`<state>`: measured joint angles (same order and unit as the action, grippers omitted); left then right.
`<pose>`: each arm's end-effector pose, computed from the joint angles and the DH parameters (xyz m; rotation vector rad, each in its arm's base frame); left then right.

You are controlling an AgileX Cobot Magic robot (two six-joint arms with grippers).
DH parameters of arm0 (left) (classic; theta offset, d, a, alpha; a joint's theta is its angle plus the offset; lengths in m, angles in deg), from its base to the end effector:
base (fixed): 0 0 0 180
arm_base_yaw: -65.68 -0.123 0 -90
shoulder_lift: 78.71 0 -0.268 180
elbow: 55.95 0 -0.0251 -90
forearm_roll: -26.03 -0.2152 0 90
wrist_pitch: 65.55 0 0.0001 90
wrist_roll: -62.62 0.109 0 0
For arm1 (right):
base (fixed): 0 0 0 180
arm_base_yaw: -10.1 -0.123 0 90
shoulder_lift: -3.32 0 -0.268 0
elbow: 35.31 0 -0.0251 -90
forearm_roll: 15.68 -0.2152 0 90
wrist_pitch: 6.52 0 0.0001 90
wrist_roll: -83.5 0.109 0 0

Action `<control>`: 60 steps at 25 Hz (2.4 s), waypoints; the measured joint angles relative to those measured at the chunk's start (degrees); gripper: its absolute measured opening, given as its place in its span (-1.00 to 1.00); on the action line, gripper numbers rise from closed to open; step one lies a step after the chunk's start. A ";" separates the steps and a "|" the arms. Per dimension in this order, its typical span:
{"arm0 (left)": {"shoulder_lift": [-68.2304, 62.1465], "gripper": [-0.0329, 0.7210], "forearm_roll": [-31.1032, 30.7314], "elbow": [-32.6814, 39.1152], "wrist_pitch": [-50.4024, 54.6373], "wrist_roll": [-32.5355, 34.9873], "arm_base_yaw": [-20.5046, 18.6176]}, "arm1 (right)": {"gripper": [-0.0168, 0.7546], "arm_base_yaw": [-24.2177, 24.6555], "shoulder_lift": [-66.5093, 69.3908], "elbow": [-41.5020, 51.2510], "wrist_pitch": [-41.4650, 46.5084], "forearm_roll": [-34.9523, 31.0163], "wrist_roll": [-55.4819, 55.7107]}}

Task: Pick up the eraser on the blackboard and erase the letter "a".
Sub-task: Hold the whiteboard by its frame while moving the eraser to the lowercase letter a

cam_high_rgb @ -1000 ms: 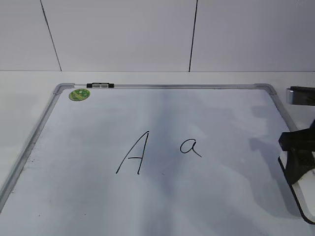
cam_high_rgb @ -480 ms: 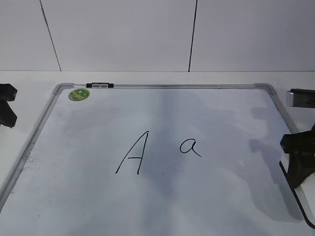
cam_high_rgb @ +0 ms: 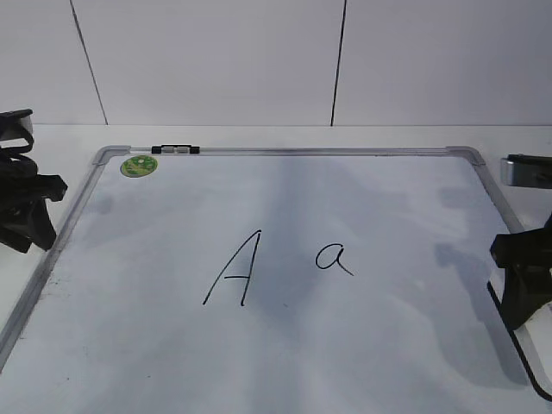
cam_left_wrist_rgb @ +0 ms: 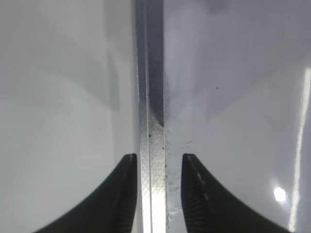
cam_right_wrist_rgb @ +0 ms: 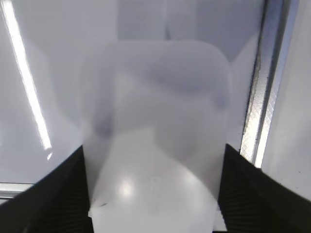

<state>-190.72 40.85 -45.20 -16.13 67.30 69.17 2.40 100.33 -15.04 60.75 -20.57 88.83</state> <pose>0.3093 -0.0401 0.1704 -0.0191 2.9881 -0.3094 0.2237 0.0389 0.2043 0.0080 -3.0522 -0.1037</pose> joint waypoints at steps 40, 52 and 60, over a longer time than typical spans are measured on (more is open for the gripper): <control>-8.71 -0.29 -2.63 -5.37 4.08 -2.09 0.00 | 0.51 0.00 0.00 0.00 -0.10 -0.49 -0.42; -8.71 -0.87 -2.18 -5.51 4.31 -2.23 0.00 | 0.51 0.00 0.00 0.00 -0.10 -0.49 -0.60; -8.71 -0.87 -2.18 -5.51 4.40 -2.26 0.00 | 0.51 -1.35 0.00 -0.99 0.03 -1.18 -1.13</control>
<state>-199.42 38.67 -50.72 -11.73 65.03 69.17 1.05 100.33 -16.03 60.78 -21.75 87.70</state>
